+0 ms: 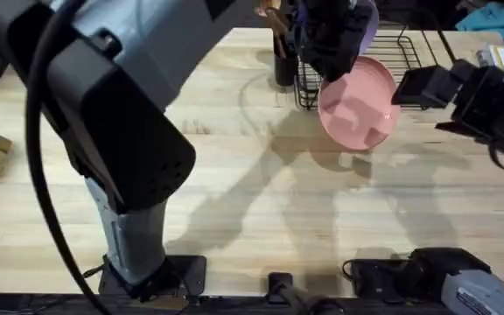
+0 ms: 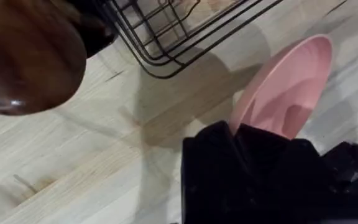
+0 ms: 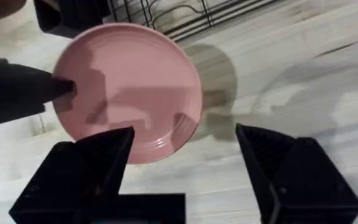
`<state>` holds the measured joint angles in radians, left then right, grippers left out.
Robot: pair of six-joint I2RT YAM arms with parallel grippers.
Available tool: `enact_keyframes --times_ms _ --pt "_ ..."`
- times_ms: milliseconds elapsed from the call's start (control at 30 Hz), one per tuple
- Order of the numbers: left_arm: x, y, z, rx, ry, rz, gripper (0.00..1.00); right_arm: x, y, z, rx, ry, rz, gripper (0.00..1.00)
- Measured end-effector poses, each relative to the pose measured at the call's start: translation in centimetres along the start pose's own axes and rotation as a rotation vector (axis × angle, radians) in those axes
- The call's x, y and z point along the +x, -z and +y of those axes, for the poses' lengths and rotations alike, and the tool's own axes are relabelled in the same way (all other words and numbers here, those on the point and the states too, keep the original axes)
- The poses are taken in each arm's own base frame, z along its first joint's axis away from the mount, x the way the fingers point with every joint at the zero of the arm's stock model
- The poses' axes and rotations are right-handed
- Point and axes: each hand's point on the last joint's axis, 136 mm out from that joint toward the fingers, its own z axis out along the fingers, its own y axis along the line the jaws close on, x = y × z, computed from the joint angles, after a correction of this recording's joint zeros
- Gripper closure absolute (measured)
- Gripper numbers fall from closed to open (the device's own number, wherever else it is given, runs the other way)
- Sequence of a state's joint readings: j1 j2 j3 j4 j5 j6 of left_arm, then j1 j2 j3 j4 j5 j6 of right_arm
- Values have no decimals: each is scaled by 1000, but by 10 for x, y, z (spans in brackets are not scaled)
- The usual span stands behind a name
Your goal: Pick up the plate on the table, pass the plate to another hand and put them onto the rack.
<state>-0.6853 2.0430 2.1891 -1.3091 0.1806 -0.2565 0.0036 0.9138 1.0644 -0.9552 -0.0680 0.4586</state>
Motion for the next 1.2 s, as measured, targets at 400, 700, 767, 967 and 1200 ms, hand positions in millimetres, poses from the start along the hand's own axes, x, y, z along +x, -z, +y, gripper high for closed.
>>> enact_keyframes --times_ms 400,700,767,967,1200 --pt "-1 0 0 2 -1 -3 959 7 -32 -6 -10 -16 -9 6" --pt "-1 0 -1 4 -1 -3 959 18 -56 -14 -11 -29 -4 6" --pt "-1 0 -1 4 -1 -2 959 18 -59 -14 -14 -31 -11 6" --pt "2 0 0 1 1 7 959 19 -67 -15 -22 -50 -25 6" --pt "3 0 0 0 2 12 959 31 -85 -23 -6 -100 6 87"
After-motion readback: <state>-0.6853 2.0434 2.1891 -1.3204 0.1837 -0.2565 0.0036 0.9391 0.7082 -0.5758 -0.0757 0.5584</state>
